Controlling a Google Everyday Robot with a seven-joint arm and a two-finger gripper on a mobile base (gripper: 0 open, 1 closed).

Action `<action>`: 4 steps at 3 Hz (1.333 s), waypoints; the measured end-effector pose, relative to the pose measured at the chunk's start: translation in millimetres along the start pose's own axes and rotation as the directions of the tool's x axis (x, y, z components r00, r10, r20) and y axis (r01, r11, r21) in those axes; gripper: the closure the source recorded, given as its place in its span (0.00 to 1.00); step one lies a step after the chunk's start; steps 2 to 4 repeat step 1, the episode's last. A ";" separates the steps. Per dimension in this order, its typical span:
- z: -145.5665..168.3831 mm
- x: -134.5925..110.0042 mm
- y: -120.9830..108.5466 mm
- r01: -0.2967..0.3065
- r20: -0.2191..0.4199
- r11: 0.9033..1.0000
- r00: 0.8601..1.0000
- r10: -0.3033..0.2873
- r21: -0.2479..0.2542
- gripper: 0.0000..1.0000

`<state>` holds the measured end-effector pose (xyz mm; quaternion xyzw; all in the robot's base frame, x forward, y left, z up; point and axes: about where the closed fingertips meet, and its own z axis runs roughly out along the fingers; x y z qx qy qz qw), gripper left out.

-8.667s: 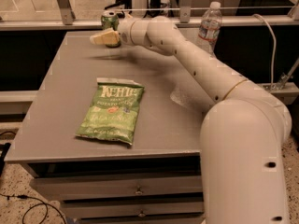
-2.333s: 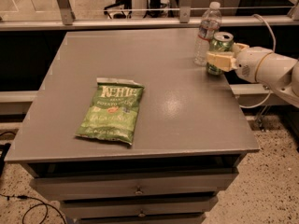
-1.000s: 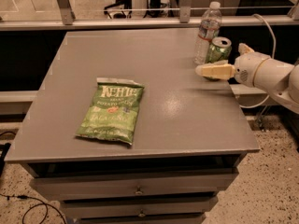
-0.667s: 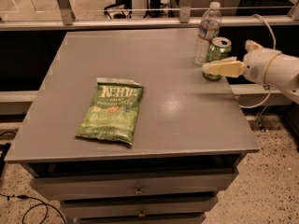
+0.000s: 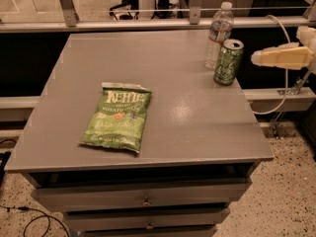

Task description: Move green can near water bottle

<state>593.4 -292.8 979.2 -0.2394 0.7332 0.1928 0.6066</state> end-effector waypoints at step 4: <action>2.0 2.6 9.9 -0.001 -0.014 0.999 1.000 0.000 -0.038 0.00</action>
Offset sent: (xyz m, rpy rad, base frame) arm 0.0000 0.0000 0.0000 0.0000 0.0000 0.0000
